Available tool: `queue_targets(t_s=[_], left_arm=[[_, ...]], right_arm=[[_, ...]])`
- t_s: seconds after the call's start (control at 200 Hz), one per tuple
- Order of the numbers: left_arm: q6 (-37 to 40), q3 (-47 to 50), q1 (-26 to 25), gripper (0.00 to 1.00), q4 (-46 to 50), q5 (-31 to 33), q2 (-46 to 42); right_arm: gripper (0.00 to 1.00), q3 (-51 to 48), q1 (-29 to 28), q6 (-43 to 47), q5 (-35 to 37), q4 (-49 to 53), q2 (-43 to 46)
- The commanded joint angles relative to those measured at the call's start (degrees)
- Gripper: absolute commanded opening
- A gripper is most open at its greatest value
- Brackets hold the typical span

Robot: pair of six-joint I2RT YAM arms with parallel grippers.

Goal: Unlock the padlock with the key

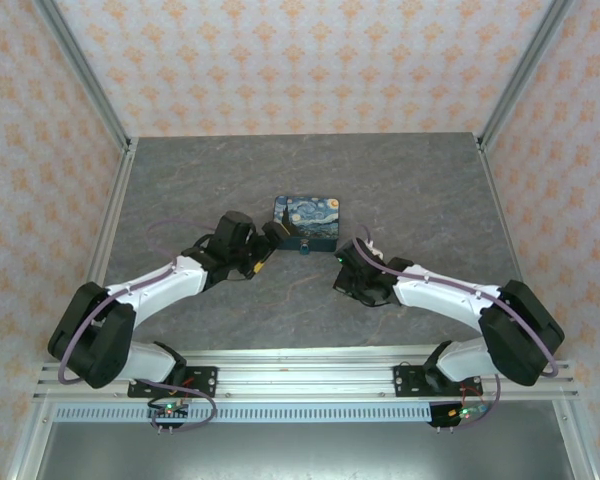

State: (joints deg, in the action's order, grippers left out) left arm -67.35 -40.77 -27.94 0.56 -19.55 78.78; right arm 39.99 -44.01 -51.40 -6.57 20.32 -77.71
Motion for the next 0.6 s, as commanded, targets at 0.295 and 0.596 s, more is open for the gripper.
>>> queue_targets(t_s=[0.295,0.596], left_arm=[[-1.38,-1.68,-1.76,1.0,-2.07,0.03,1.24],[-1.38,-1.72,-1.93,1.0,-2.63,0.31,2.0]], right_arm=[[0.01,-2.02,0.59,-0.19,-0.07,0.51,0.79],[0.41,0.86,0.18,1.21,0.57,4.96,-1.68]])
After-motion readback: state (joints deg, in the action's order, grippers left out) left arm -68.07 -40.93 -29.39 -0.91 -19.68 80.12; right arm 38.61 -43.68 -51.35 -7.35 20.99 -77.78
